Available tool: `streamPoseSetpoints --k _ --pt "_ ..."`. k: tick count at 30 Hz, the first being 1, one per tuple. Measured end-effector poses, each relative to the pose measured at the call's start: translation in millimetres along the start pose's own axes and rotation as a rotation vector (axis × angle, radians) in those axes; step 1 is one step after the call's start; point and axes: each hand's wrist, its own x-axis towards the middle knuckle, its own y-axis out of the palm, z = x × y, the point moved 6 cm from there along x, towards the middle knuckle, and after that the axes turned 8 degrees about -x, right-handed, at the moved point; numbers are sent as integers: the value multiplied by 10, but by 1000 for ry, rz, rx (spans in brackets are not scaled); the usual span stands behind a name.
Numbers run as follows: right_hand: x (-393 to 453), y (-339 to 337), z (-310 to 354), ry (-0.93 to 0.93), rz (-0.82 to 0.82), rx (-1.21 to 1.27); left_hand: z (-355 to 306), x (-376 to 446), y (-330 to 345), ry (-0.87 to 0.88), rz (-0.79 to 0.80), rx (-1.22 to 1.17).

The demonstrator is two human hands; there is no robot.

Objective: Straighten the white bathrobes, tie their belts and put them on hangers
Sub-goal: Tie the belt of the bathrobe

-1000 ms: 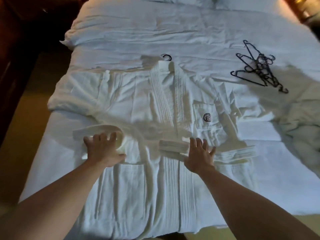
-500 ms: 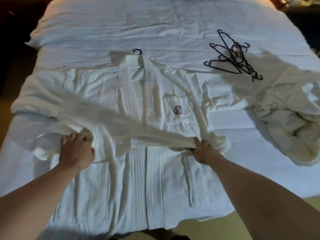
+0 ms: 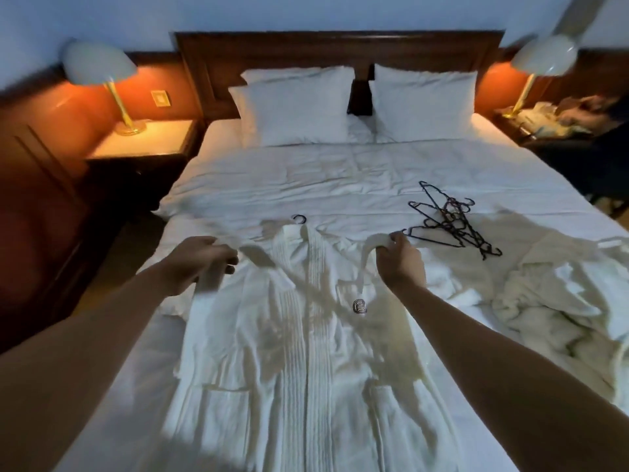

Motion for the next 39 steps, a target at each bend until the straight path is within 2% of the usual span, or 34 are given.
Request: streamPoseSetpoints --k 5,10,13,16,19,23,26,31,33,34,36,38,39 --pt "59 -623 539 -1 -83 167 -662 -269 -165 164 3 -30" --pt "34 -656 882 -21 -38 393 -1026 -382 7 336 -89 30" --pt "-239 -577 1020 -25 46 275 -991 -501 200 386 -82 84" --pt "-409 -384 1058 4 164 178 -876 -602 396 401 -8 114" --pt "-535 -170 1110 5 284 214 -835 -667 555 447 55 167" --pt "-688 -48 1102 58 337 220 -822 -768 799 516 123 244" --pt "-851 69 1128 71 505 293 -673 -804 953 498 211 301" --pt "-1122 259 1150 -2 956 814 -431 -759 1033 438 240 383" --pt "-1135 298 1114 -18 1014 841 -401 -759 1052 429 239 410" --pt "-1109 316 1098 -4 970 813 -382 -769 1068 420 252 393" --pt "-990 344 1035 100 756 767 -348 -797 1128 389 321 331" --pt "-883 356 944 237 526 843 -244 -824 1173 301 383 228" --pt "-860 341 939 258 486 929 -185 -830 1162 254 393 198"
